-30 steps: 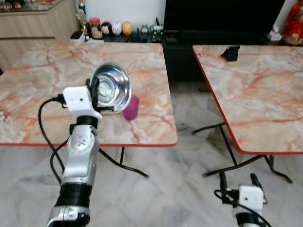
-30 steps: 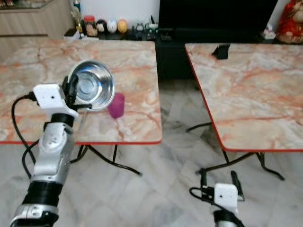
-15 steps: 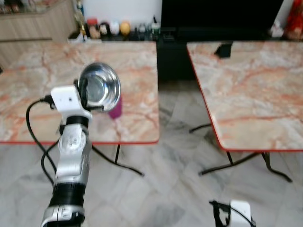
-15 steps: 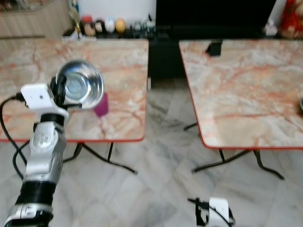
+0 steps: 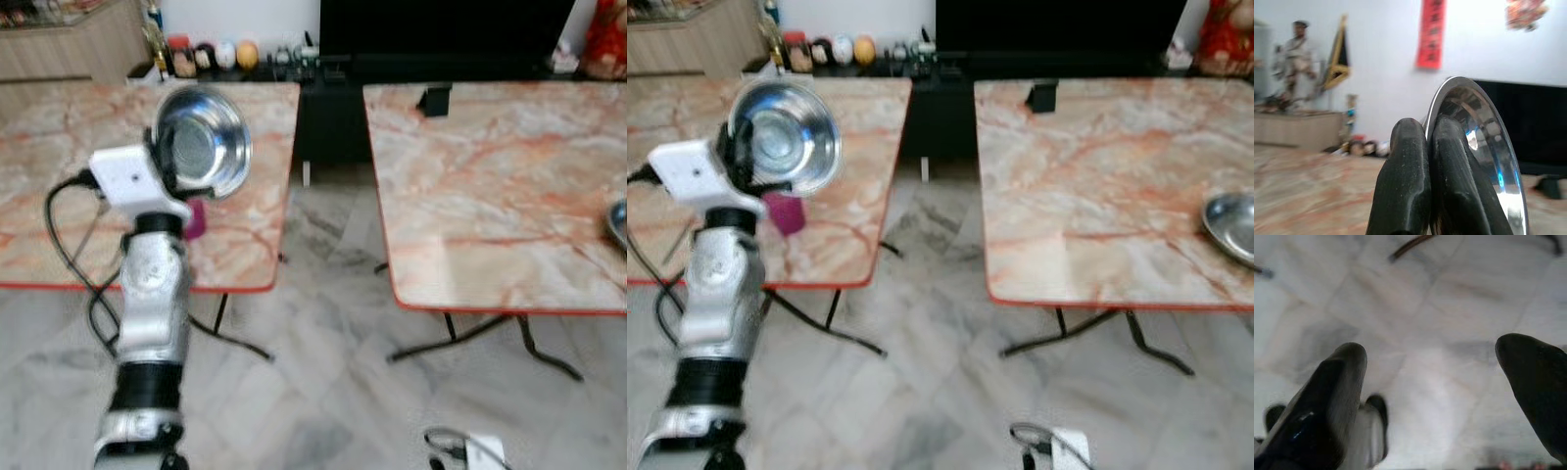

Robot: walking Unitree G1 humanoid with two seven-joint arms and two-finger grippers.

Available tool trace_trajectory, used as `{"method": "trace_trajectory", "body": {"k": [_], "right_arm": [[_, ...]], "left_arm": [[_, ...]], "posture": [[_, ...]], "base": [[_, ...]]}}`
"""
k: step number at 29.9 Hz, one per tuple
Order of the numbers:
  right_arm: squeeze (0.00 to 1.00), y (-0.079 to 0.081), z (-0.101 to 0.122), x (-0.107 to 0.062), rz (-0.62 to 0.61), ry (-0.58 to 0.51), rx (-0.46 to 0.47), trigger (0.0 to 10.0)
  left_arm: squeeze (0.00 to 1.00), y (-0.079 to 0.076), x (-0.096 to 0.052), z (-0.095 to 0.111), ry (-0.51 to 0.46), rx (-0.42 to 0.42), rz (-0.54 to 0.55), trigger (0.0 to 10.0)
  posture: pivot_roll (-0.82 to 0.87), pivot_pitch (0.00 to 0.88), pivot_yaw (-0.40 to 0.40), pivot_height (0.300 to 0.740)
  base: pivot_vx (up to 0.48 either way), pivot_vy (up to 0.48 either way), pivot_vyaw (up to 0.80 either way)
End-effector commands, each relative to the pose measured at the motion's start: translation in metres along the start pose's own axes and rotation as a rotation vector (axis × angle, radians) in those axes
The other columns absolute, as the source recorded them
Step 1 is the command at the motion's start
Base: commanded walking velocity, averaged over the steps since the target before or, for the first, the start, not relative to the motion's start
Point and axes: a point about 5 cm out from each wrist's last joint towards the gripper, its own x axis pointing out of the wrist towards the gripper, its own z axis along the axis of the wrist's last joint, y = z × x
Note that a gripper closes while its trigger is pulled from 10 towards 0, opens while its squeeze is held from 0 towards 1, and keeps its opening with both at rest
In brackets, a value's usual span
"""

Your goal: Setting the table

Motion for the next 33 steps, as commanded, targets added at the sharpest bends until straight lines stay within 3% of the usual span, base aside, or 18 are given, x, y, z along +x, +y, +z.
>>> {"method": "trace_trajectory", "body": {"k": [1, 11, 31, 33], "right_arm": [[0.0, 0.008, -0.003, 0.0, 0.014, 0.024, 0.016, 10.0], [0.0, 0.01, 0.002, 0.003, 0.015, 0.034, 0.042, 10.0], [0.0, 0.009, -0.004, 0.002, 0.018, 0.065, 0.042, 10.0], [0.0, 0.014, 0.0, 0.004, 0.027, 0.06, 0.039, 10.0]], "left_arm": [[0.0, 0.007, -0.001, -0.001, 0.008, 0.017, 0.021, 10.0], [0.0, 0.007, -0.012, -0.016, 0.078, 0.018, 0.017, 10.0], [0.0, 0.008, -0.021, -0.019, 0.094, 0.016, 0.017, 10.0], [0.0, 0.007, -0.021, -0.019, 0.096, 0.014, 0.015, 10.0]], "posture": [[-0.02, 0.0, -0.003, 0.74], [-0.03, 0.0, -0.004, 0.74], [-0.02, 0.0, -0.019, 0.74], [-0.02, 0.0, -0.015, 0.74]], "base": [[0.0, -0.281, 0.0], [0.0, -0.279, 0.0], [0.0, -0.278, 0.0], [0.0, -0.276, 0.0]]}}
